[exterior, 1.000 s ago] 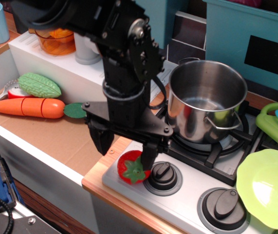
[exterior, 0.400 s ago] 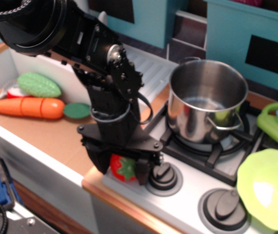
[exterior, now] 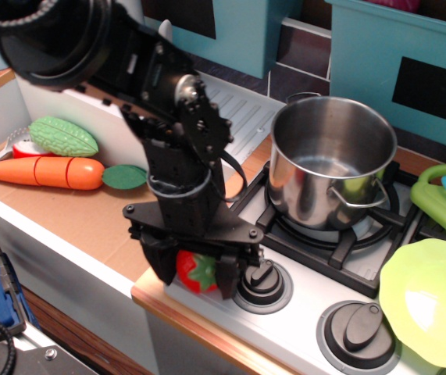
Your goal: Put strawberry in pot
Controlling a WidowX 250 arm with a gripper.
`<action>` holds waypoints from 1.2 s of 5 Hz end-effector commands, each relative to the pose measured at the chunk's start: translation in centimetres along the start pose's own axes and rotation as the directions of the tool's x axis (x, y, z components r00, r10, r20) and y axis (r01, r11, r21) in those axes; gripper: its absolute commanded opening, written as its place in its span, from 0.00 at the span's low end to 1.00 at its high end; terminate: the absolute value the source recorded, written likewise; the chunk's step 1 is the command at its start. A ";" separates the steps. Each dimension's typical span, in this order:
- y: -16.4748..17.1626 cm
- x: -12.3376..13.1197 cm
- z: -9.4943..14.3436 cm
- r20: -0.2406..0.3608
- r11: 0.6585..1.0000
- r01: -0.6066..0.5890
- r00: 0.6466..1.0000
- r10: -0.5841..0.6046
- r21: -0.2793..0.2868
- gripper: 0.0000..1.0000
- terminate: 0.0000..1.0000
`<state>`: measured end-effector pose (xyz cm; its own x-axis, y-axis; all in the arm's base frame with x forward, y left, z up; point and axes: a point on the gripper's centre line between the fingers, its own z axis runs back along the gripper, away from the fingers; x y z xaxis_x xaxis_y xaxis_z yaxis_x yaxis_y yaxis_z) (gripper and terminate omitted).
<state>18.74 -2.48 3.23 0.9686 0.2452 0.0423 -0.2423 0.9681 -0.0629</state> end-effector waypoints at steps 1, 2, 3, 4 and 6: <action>-1.2 0.8 5.2 0.042 0.994 -0.019 0.999 0.015 0.108 0.00 0.00; -2.3 1.9 8.5 0.055 0.984 -0.010 0.999 0.001 0.177 0.00 0.00; -4.0 3.7 10.4 0.093 0.977 0.044 0.994 -0.064 0.208 0.00 0.00; -5.8 5.4 11.8 0.147 0.968 0.143 0.973 -0.176 0.209 0.00 0.00; -8.3 8.2 11.6 0.185 0.951 0.229 0.946 -0.268 0.208 0.00 0.00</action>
<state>28.90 -8.02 14.16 0.9788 -0.0535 0.1978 0.0239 0.9885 0.1493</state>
